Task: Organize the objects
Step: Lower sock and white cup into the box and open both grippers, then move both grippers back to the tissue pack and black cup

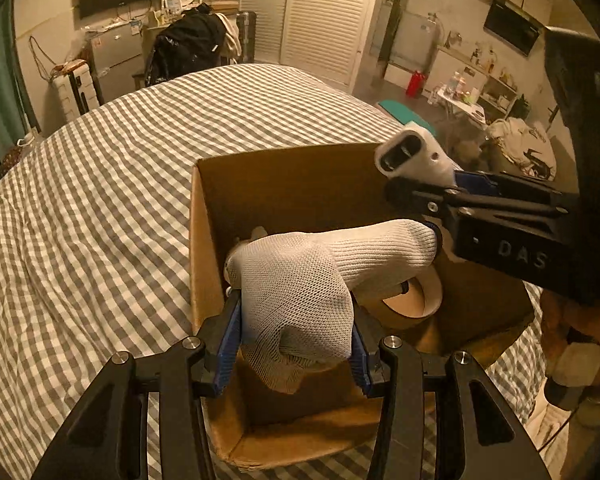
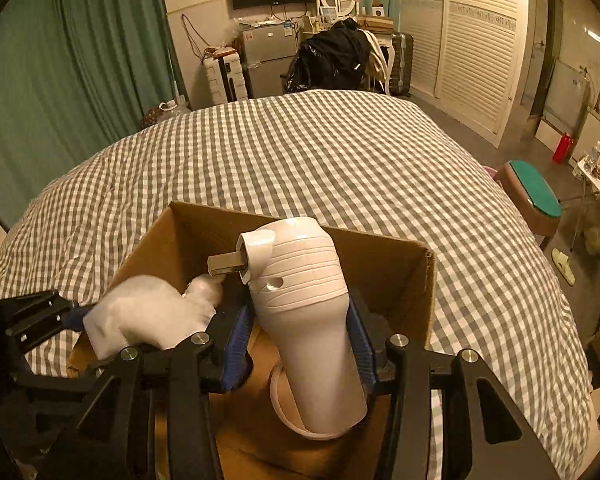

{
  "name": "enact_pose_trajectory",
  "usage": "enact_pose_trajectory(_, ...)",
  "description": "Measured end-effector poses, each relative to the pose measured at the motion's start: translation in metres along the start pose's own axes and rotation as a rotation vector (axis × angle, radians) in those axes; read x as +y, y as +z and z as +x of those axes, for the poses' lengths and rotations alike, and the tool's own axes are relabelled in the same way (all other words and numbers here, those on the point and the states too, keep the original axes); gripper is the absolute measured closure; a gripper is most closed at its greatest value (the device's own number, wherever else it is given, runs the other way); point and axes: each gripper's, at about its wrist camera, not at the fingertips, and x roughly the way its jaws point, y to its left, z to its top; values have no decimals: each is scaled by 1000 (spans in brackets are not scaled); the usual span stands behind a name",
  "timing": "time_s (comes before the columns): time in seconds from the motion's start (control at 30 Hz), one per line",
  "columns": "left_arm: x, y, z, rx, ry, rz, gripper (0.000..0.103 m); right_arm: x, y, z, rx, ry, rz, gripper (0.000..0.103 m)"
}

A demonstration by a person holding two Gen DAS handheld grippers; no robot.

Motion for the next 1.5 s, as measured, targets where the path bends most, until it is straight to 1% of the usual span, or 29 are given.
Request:
enact_pose_trajectory(0.1,-2,-3,1,-4,10,17,55,-2,-2,6,6,3,8,58)
enact_pose_trajectory(0.2,-6,-5,2,-3,13,24,51,-1,-6,10,15,0,9,58)
enact_pose_trajectory(0.3,-11,-7,1,4,-2,8,43,3,-11,5,16,-7,16,57)
enact_pose_trajectory(0.37,-11,-7,0,8,-24,-5,34,1,-12,2,11,6,29,51)
enact_pose_trajectory(0.4,-13,-7,-2,7,-34,-5,31,0,-13,-1,3,11,37,40)
enact_pose_trajectory(0.43,-15,-8,-5,3,-41,-2,29,-1,-13,-6,-9,12,48,34)
enact_pose_trajectory(0.47,-17,-8,-9,-2,-33,0,23,-2,-13,-13,-30,9,62,34)
enact_pose_trajectory(0.53,-21,-9,-21,-19,-17,13,19,-5,-11,-28,-75,8,77,32)
enact_pose_trajectory(0.63,-27,-11,-41,-41,-5,27,17,-7,-7,-56,-124,-2,92,26)
enact_pose_trajectory(0.7,-28,-13,-55,-59,2,27,13,-5,-4,-76,-150,-8,94,25)
enact_pose_trajectory(0.8,-32,-19,-79,-93,14,31,11,-3,-2,-106,-183,-16,89,22)
enact_pose_trajectory(0.87,-36,-24,-93,-105,26,37,8,2,-4,-129,-201,-25,80,21)
enact_pose_trajectory(0.97,-41,-36,-113,-119,36,47,8,12,-11,-160,-215,-44,64,21)
enact_pose_trajectory(1.07,-45,-53,-129,-133,56,51,7,25,-26,-186,-220,-75,36,18)
enact_pose_trajectory(1.2,-45,-79,-138,-124,75,31,7,37,-55,-206,-199,-94,1,17)
enact_pose_trajectory(1.27,-44,-95,-137,-116,78,20,7,40,-76,-211,-181,-96,-4,17)
enact_pose_trajectory(1.4,-46,-132,-129,-74,97,-1,7,42,-123,-214,-148,-106,12,17)
enact_pose_trajectory(1.5,-49,-160,-119,-37,98,-31,7,40,-160,-212,-142,-136,28,17)
